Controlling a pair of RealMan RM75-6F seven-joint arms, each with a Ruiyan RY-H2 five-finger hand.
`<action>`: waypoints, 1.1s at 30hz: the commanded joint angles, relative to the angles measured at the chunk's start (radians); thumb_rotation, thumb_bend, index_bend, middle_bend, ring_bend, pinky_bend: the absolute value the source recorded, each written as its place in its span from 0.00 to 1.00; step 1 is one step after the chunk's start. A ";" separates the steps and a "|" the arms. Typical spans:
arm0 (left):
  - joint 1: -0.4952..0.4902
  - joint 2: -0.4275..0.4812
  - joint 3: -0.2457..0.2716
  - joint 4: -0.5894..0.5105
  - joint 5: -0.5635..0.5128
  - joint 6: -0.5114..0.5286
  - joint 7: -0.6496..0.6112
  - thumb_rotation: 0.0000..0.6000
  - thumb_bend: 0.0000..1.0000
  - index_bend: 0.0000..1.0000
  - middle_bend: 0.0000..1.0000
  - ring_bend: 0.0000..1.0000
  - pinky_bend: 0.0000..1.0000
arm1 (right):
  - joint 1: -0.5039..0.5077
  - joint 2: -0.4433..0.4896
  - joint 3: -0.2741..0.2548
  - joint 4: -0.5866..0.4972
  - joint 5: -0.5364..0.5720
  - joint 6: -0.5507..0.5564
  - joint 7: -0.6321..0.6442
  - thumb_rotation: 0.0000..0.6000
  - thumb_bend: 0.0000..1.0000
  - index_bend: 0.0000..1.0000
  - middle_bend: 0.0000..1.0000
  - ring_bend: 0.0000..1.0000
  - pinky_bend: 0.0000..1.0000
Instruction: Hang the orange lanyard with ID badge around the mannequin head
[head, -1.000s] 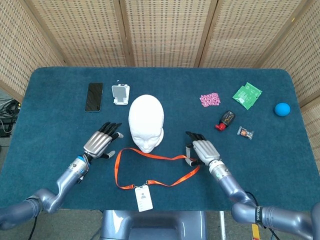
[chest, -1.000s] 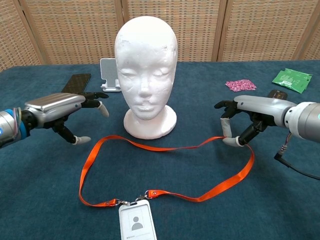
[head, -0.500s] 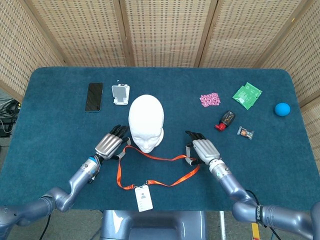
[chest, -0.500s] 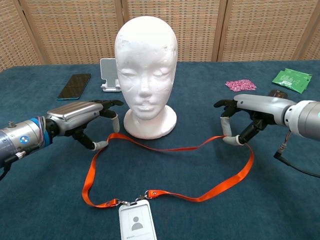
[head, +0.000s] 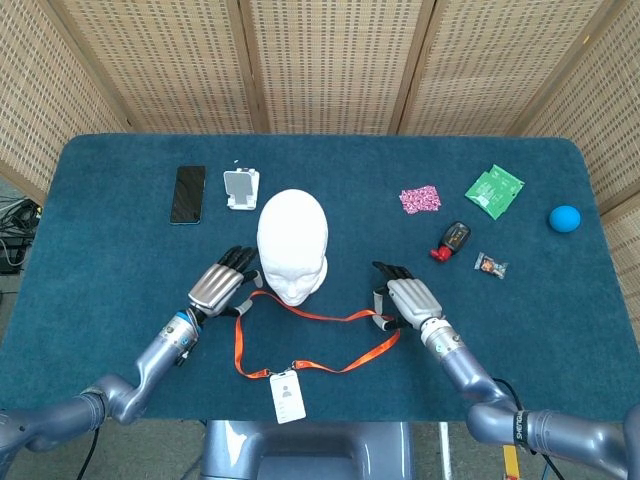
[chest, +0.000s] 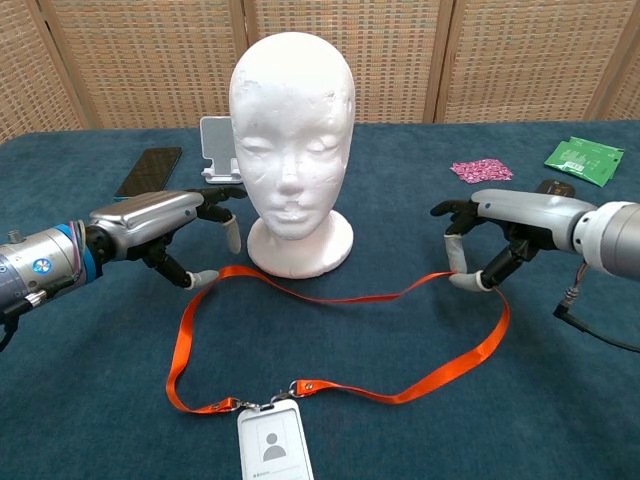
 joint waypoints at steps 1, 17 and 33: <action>-0.007 -0.012 -0.003 0.006 -0.012 -0.013 0.006 1.00 0.36 0.42 0.00 0.00 0.00 | 0.001 -0.001 -0.001 0.002 -0.001 -0.001 0.000 1.00 0.71 0.72 0.00 0.00 0.00; -0.020 -0.093 -0.024 0.081 -0.079 -0.036 0.068 1.00 0.38 0.47 0.00 0.00 0.00 | -0.004 0.000 -0.006 0.003 -0.005 0.000 0.014 1.00 0.71 0.72 0.00 0.00 0.00; -0.020 -0.091 -0.018 0.077 -0.090 -0.034 0.083 1.00 0.46 0.62 0.00 0.00 0.00 | -0.006 0.017 -0.003 -0.008 -0.013 0.002 0.026 1.00 0.71 0.72 0.00 0.00 0.00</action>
